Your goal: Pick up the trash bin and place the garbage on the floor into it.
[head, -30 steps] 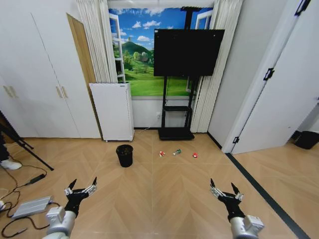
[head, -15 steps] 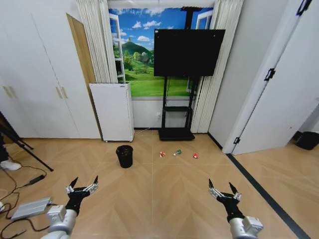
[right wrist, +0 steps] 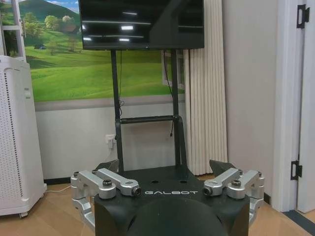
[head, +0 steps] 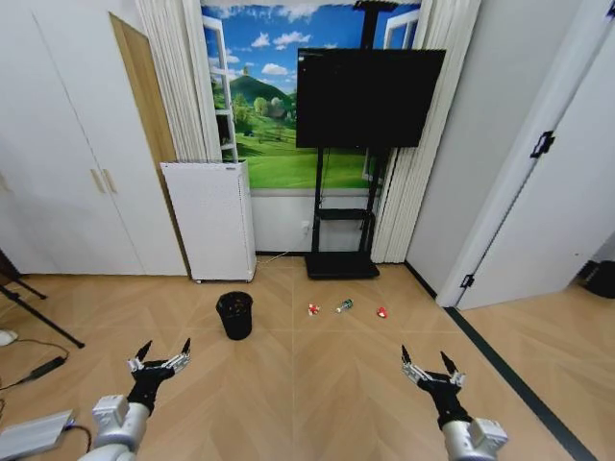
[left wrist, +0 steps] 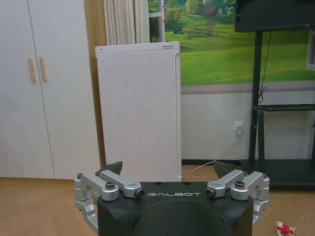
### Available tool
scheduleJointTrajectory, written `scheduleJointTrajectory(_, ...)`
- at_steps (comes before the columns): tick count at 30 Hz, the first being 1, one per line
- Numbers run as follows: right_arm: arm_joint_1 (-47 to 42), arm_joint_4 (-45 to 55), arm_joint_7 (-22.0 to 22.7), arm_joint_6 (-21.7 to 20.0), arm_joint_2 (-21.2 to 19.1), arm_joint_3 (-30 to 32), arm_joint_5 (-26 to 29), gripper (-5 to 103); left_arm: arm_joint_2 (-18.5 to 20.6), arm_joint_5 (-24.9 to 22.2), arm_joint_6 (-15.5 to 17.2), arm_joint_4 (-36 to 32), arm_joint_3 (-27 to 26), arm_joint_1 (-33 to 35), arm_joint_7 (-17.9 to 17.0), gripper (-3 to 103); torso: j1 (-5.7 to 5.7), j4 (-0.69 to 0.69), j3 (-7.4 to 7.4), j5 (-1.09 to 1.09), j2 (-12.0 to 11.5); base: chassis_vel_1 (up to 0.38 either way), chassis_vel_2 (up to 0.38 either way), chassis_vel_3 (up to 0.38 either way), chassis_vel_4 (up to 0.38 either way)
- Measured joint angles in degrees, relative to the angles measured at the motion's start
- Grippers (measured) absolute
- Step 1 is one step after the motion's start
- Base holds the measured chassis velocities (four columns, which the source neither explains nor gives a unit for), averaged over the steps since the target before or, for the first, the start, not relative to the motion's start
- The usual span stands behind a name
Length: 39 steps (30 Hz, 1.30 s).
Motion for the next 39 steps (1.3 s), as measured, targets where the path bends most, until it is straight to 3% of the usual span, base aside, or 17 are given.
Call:
scheduleJointTrajectory(5,-0.13,-0.05,-0.34,0.16,0.02,0.03,0.0,100,-0.07,0.0,0.0,0.0,-0.14,0.16,0.08,100,0.0,-0.01,0.0,0.03,0.0,-0.35,0.354,0.344,-0.353)
scheduleJointTrajectory(8,-0.21,-0.05,-0.48,0.31,0.03,0.01,0.0,100,-0.16,0.0,-0.03,0.13,-0.17,0.18,0.21,100,0.02,-0.03,0.01,-0.09,0.0,-0.357,0.36,0.374,-0.367)
scheduleJointTrajectory(11,-0.29,-0.05,-0.64,0.38,0.03,0.01,-0.01,100,-0.24,0.0,-0.08,0.12,-0.21,0.19,0.22,100,0.02,0.0,0.01,0.02,-0.01,-0.357,0.367,0.351,-0.359)
scheduleJointTrajectory(12,-0.3,-0.05,-0.67,0.38,0.03,0.02,-0.01,100,-0.24,-0.01,-0.08,0.19,-0.2,0.17,0.21,100,0.02,-0.03,0.01,-0.1,-0.01,-0.357,0.355,0.38,-0.323)
scheduleJointTrajectory(15,-0.31,-0.04,-0.69,0.41,0.03,0.0,-0.02,100,-0.23,-0.03,-0.13,0.22,-0.24,0.13,0.23,100,0.03,-0.01,0.01,0.05,-0.01,-0.362,0.363,0.36,-0.36)
scheduleJointTrajectory(18,-0.32,0.0,-0.71,0.42,0.03,-0.06,-0.06,100,-0.22,-0.07,-0.15,0.3,-0.27,0.12,0.3,100,0.02,-0.05,0.0,-0.12,0.0,-0.377,0.355,0.339,-0.333)
scheduleJointTrajectory(19,-0.31,-0.02,-0.73,0.41,0.03,-0.16,-0.14,100,-0.22,-0.07,-0.18,0.33,-0.28,0.12,0.26,100,0.02,0.0,0.0,0.05,-0.01,-0.348,0.362,0.352,-0.38)
scheduleJointTrajectory(20,-0.31,-0.02,-0.73,0.41,0.03,-0.16,-0.14,100,-0.22,-0.07,-0.18,0.33,-0.28,0.12,0.26,100,0.02,0.0,0.0,0.05,-0.01,-0.348,0.362,0.352,-0.38)
scheduleJointTrajectory(23,-0.32,-0.06,-0.77,0.41,0.03,-0.19,-0.3,100,-0.24,-0.08,-0.22,0.6,-0.28,0.05,0.3,100,0.01,-0.05,0.0,-0.11,-0.01,-0.346,0.345,0.358,-0.344)
scheduleJointTrajectory(26,-0.28,-0.33,-0.77,0.56,0.03,-0.29,-0.33,100,-0.26,-0.08,-0.26,0.62,-0.3,0.03,0.26,100,0.01,-0.01,0.0,0.05,-0.01,-0.35,0.356,0.35,-0.369)
scheduleJointTrajectory(28,-0.18,-0.48,-0.72,0.8,0.03,-0.31,-0.43,100,-0.29,-0.08,-0.29,0.7,-0.3,-0.05,0.16,100,0.01,0.0,0.0,0.02,-0.01,-0.359,0.366,0.344,-0.337)
scheduleJointTrajectory(29,-0.09,-0.68,-0.71,1.15,0.03,-0.32,-0.77,100,-0.35,-0.08,-0.29,0.95,-0.26,-0.18,0.06,100,0.01,-0.04,0.0,-0.13,-0.01,-0.324,0.322,0.357,-0.337)
scheduleJointTrajectory(30,-0.04,-0.85,-0.67,1.27,0.03,-0.43,-0.89,100,-0.43,-0.08,-0.37,1.04,-0.23,-0.23,-0.05,100,0.04,0.0,0.02,0.05,-0.02,-0.294,0.305,0.307,-0.332)
scheduleJointTrajectory(31,-0.04,-0.85,-0.67,1.27,0.03,-0.43,-0.89,100,-0.43,-0.08,-0.37,1.04,-0.23,-0.23,-0.05,100,0.04,0.0,0.02,0.05,-0.02,-0.294,0.305,0.307,-0.332)
scheduleJointTrajectory(33,-0.06,-0.91,-0.61,1.32,0.03,-0.51,-0.89,100,-0.55,-0.14,-0.75,1.25,-0.1,-0.27,-0.12,100,0.06,0.01,0.02,-0.07,-0.02,-0.246,0.222,0.174,-0.17)
scheduleJointTrajectory(37,-0.11,-1.12,-0.47,1.38,0.03,-0.51,-0.97,100,-0.59,-0.31,-0.93,1.5,-0.01,-0.42,-0.33,100,0.04,-0.06,0.02,-0.02,-0.02,-0.14,0.118,0.069,-0.077)
scheduleJointTrajectory(39,-0.09,-1.29,-0.35,1.68,0.03,-0.53,-1.17,100,-0.59,-0.35,-0.96,1.6,-0.01,-0.41,-0.36,100,0.01,-0.02,0.0,-0.03,-0.02,-0.026,-0.015,-0.016,-0.023)
